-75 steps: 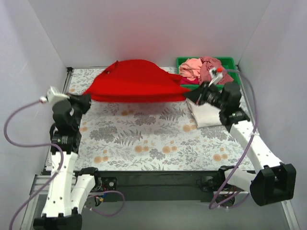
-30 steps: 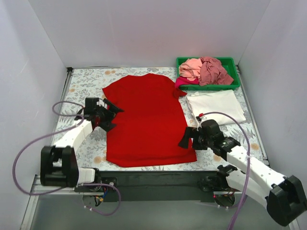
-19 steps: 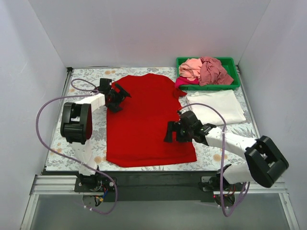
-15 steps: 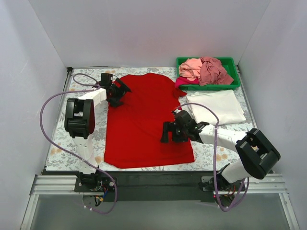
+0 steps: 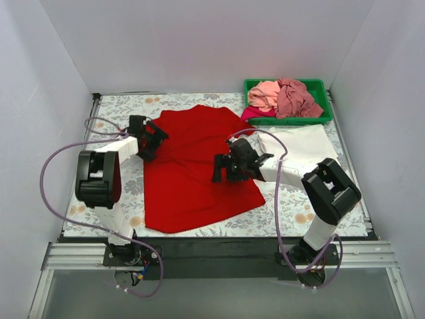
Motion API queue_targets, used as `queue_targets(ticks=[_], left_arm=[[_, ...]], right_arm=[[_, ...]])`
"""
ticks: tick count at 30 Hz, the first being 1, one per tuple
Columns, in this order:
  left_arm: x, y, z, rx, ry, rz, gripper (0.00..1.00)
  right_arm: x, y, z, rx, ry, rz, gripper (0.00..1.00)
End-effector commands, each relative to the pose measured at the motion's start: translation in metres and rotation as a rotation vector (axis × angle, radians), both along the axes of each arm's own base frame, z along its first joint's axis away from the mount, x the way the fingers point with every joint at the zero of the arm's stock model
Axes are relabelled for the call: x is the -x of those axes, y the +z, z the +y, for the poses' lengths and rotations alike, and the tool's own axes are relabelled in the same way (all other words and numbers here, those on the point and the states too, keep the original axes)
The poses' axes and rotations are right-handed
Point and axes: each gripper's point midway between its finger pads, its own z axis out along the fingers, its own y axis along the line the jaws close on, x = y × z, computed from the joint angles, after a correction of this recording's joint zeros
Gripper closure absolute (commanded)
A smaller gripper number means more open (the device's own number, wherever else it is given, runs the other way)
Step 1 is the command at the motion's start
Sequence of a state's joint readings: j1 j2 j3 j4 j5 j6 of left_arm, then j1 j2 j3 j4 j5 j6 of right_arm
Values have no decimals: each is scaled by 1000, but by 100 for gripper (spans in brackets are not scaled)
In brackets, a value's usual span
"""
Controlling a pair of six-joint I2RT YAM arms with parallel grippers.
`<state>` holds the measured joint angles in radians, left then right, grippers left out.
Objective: Fold and stack the t-shirts
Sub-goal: Flatten the tshirt out
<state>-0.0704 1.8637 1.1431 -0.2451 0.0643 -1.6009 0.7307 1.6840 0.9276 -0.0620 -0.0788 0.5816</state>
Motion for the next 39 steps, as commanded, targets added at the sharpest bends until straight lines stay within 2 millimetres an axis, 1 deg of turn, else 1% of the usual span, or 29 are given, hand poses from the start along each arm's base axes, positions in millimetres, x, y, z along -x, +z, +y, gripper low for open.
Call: queue_targets(ticks=[1,2,4,5,6,7,8,9,10,12,14,16,19,21,24,25,26,27,28,29,30,31,32,33,34,35,36,38,39], left_arm=[[106,-41,64,-185,188,278,2],[116,-40,68,-194,205,278,2],[164,-50,57,-141,191,332,2],[159,-39,56,-129,205,293,2],[181,-50,43,-62,179,318,2],[192,-53,37,-22,185,322,2],[194,-42,26,28,168,270,2],[201,-42,19,57,157,260,2],[222,-49,10,99,152,291,2],[232,-38,-8,125,111,236,2],[249,-39,-26,150,75,236,2],[255,-31,-40,201,52,206,2],[269,-35,-55,229,13,238,2],[275,-37,-65,229,-18,256,2],[280,-38,-89,230,-88,272,2],[281,-37,-98,231,-118,271,2],[285,-35,-114,223,-170,282,2],[285,-35,-120,208,-183,277,2],[284,-31,-129,203,-206,267,2],[291,-30,-140,184,-254,271,2],[284,-20,-149,178,-264,237,2],[284,-16,-155,175,-271,225,2],[290,-9,-164,179,-308,211,2],[288,-5,-163,156,-300,194,2],[283,5,-166,148,-297,160,2],[283,12,-168,145,-309,142,2],[285,21,-163,133,-306,129,2],[279,39,-158,115,-294,69,2],[283,40,-146,77,-279,77,2]], right_arm=[[-17,-24,-9,110,46,14,2],[-36,-9,4,97,76,-41,2],[-57,-3,22,103,126,-63,2],[-67,0,31,93,142,-82,2],[-69,-2,36,103,162,-67,2],[-75,-16,41,115,176,-44,2],[-82,-17,48,116,186,-45,2],[-102,2,64,92,206,-100,2],[-105,-15,64,127,213,-65,2],[-123,-12,74,130,235,-88,2],[-146,-7,87,119,239,-105,2],[-164,0,101,82,251,-132,2],[-177,7,109,50,252,-150,2],[-184,21,114,29,253,-182,2],[-187,40,112,24,252,-218,2],[-188,56,108,17,244,-240,2],[-185,55,104,26,241,-233,2],[-185,59,98,39,225,-239,2],[-183,77,93,38,216,-263,2],[-182,83,87,44,200,-268,2],[-180,78,75,77,178,-251,2],[-178,97,68,68,159,-270,2],[-176,102,62,74,143,-269,2],[-174,98,48,90,112,-244,2],[-171,115,40,81,93,-258,2],[-168,120,32,81,77,-255,2],[-162,127,17,83,42,-247,2],[-154,132,1,90,8,-243,2],[-151,134,-9,105,-15,-249,2]])
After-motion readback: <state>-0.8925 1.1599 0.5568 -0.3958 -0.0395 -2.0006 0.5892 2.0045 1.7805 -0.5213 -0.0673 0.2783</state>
